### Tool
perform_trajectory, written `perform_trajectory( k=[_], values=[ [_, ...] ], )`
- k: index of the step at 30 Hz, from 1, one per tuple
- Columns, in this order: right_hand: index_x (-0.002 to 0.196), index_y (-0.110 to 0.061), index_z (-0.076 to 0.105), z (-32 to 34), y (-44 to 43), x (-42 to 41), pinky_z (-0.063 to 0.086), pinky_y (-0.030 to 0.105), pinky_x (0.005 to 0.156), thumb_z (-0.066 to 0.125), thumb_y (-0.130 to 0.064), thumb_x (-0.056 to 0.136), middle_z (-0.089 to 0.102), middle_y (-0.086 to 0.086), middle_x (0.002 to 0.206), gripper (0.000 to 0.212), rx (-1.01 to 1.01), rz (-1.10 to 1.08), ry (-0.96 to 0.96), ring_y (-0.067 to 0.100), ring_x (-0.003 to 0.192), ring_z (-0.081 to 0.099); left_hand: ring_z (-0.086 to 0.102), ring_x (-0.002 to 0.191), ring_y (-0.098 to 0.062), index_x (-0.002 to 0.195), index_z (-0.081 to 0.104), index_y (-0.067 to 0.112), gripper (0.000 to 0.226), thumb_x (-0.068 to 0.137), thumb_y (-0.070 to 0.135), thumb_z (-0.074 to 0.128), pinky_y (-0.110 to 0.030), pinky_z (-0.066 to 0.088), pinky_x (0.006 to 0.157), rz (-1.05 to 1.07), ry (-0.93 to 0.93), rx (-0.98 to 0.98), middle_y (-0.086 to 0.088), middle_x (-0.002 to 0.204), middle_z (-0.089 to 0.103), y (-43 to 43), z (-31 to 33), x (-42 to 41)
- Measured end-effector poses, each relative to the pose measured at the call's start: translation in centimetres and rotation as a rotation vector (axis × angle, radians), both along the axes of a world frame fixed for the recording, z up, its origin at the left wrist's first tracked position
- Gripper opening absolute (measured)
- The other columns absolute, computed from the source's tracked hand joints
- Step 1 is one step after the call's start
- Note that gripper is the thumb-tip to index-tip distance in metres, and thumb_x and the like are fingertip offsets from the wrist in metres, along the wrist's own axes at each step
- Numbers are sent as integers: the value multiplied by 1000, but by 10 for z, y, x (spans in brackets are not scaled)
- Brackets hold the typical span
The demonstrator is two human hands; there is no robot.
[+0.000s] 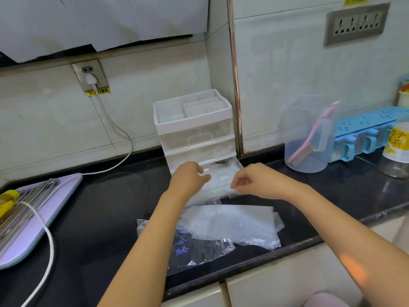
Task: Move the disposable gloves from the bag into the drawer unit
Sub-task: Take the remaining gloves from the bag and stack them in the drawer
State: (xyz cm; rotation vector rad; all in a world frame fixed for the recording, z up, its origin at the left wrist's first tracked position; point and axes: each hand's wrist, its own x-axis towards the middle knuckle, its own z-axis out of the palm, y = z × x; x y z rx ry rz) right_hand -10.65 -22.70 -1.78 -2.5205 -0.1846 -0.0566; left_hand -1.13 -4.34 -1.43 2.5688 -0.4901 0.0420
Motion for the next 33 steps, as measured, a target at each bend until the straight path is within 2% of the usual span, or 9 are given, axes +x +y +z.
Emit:
perform_trajectory(
  k=[5, 9, 12, 16, 20, 22, 27, 30, 33],
  values=[
    [105, -33, 70, -27, -14, -37, 46, 10, 82, 70, -27, 84, 66, -20, 101, 23, -2, 15, 78, -11, 90, 59, 58, 101, -3, 107, 67, 21, 21, 87, 27, 67, -16, 43, 84, -280, 35, -151, 12, 104, 63, 3, -17, -73],
    [128, -39, 56, -53, -23, -62, 42, 16, 94, 75, -40, 77, 53, -26, 125, 55, 27, -59, 116, -4, 110, 53, 54, 104, 1, 114, 63, 28, 35, 81, 34, 73, -12, 41, 88, -389, 157, -104, 14, 114, 61, 5, -48, -102],
    [133, -43, 50, -68, -24, -77, 38, 16, 98, 80, -42, 69, 43, -30, 135, 71, 110, -61, 159, -7, 117, 48, 50, 109, 3, 117, 60, 28, 44, 77, 35, 77, -6, 36, 90, -406, 186, -104, 15, 123, 56, 9, -66, -106],
    [112, -53, 60, -80, -18, -89, 22, 12, 103, 81, -35, 71, 36, -39, 130, 50, 176, -29, 96, -19, 124, 27, 48, 109, 11, 110, 62, 33, 39, 75, 32, 80, 1, 33, 90, -424, 206, -203, 20, 126, 52, 12, -77, -107],
    [81, -45, 74, -85, -12, -94, 29, -1, 89, 81, -24, 73, 58, -30, 114, 24, 308, -117, -49, -22, 106, 47, 49, 112, 9, 99, 65, 35, 29, 75, 31, 79, -5, 36, 93, -415, 191, -253, 21, 123, 55, 11, -83, -107],
    [73, -39, 77, -87, -10, -95, 34, 1, 86, 80, -21, 75, 65, -25, 106, 18, 375, -166, -97, -18, 100, 54, 50, 111, 8, 95, 66, 32, 22, 76, 28, 78, -9, 37, 95, -403, 186, -284, 20, 121, 57, 11, -86, -108],
    [71, -34, 78, -88, -6, -96, 40, 4, 81, 81, -21, 72, 69, -24, 99, 13, 447, -187, -99, -7, 95, 61, 54, 104, 12, 84, 69, 25, 4, 83, 27, 72, -2, 34, 89, -352, 251, -392, 20, 110, 65, 10, -84, -108],
    [68, -38, 75, -87, -6, -95, 42, 11, 86, 85, -25, 66, 69, -25, 99, 17, 414, -198, -90, -8, 96, 61, 58, 99, 11, 82, 71, 18, 8, 86, 24, 70, -1, 36, 87, -324, 293, -457, 17, 105, 68, 9, -84, -106],
    [81, -44, 71, -85, -5, -94, 43, 14, 87, 84, -36, 66, 69, -25, 98, 21, 398, -181, -84, -8, 97, 60, 62, 91, 7, 86, 74, 16, 8, 86, 23, 69, -7, 42, 85, -297, 327, -522, 14, 103, 71, 8, -83, -107]
  ],
)
